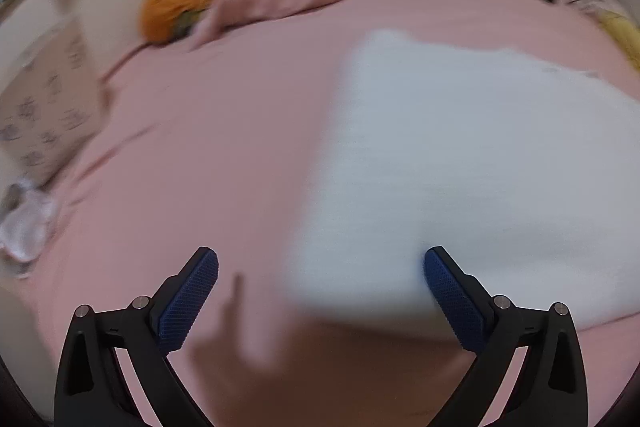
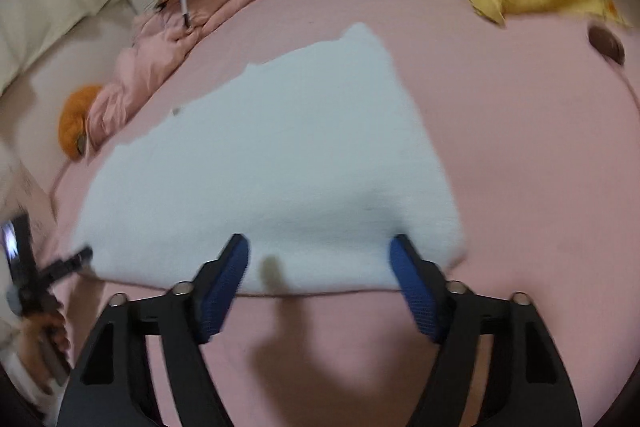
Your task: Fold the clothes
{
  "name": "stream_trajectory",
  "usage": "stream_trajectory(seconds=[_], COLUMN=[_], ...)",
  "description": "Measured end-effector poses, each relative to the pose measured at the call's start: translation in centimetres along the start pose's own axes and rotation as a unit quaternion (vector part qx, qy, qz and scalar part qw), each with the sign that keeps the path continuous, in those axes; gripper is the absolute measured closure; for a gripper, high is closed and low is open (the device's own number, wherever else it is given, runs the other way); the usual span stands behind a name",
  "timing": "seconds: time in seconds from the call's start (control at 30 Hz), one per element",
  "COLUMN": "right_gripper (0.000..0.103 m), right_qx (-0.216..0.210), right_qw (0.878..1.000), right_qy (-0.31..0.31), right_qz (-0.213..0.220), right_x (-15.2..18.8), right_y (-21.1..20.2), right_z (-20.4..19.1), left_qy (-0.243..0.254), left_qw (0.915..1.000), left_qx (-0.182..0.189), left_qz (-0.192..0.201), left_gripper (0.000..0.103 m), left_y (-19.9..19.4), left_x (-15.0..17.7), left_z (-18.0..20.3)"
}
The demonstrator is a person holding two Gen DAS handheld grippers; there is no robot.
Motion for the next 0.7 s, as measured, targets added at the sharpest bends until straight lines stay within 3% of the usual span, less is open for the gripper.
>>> stream_trajectory(seconds=[0.03, 0.1, 0.13, 0.2, 0.3, 0.47, 0.53, 0.63, 0.7], right_gripper=[0.035, 0.034, 0.034, 0.034, 0.033, 0.033, 0.033, 0.033, 0.033], right_qx=[0.02, 0.123, 0.132, 0.128, 0.096, 0.08, 0.061, 0.064, 0.064], right_qw=[1.0, 0.991, 0.989, 0.988, 0.99, 0.991, 0.993, 0.992, 0.991], right_qy=[-0.002, -0.037, -0.045, -0.053, -0.074, -0.084, -0.083, -0.097, -0.098], right_qz=[0.001, 0.03, 0.041, 0.062, 0.072, 0.071, 0.056, 0.051, 0.058], right_x=[-0.2, -0.2, -0.1, 0.5, 2.4, 6.9, 8.5, 9.0, 9.1], right_y=[-0.5, -2.1, -3.0, -5.1, -7.9, -11.1, -11.8, -12.3, -13.0], right_z=[0.1, 0.0, -0.3, -1.1, -3.9, -6.3, -6.9, -7.6, -7.6], left_qy=[-0.023, -0.052, -0.061, -0.078, -0.097, -0.056, -0.062, -0.053, -0.032], left_qw=[0.9997, 0.9982, 0.9969, 0.9952, 0.9947, 0.9935, 0.9849, 0.978, 0.9794], left_qx=[0.001, -0.03, -0.05, -0.056, 0.016, 0.098, 0.162, 0.193, 0.19], left_qz=[-0.006, -0.006, 0.0, 0.019, 0.029, 0.016, -0.004, -0.058, -0.06], left_gripper=[0.0, 0.0, 0.0, 0.0, 0.0, 0.0, 0.0, 0.001, 0.001], left_y=[-0.5, -2.1, -3.2, -6.0, -9.8, -13.9, -13.8, -12.9, -13.3], left_x=[0.2, 0.4, 0.6, 1.6, 3.9, 9.1, 12.3, 17.4, 18.9], left_z=[-1.7, -4.4, -5.4, -6.4, -4.8, 1.9, 4.3, 6.9, 7.6])
Point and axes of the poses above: each gripper's, at about its wrist camera, not at the fingertips, and y roughly the way its jaws point, z to its right, x to its underside, the point moved 4 cm from there along y, roughly the way its jaws point, and after that the axes turned 6 degrees about y, right-handed, at the moved point
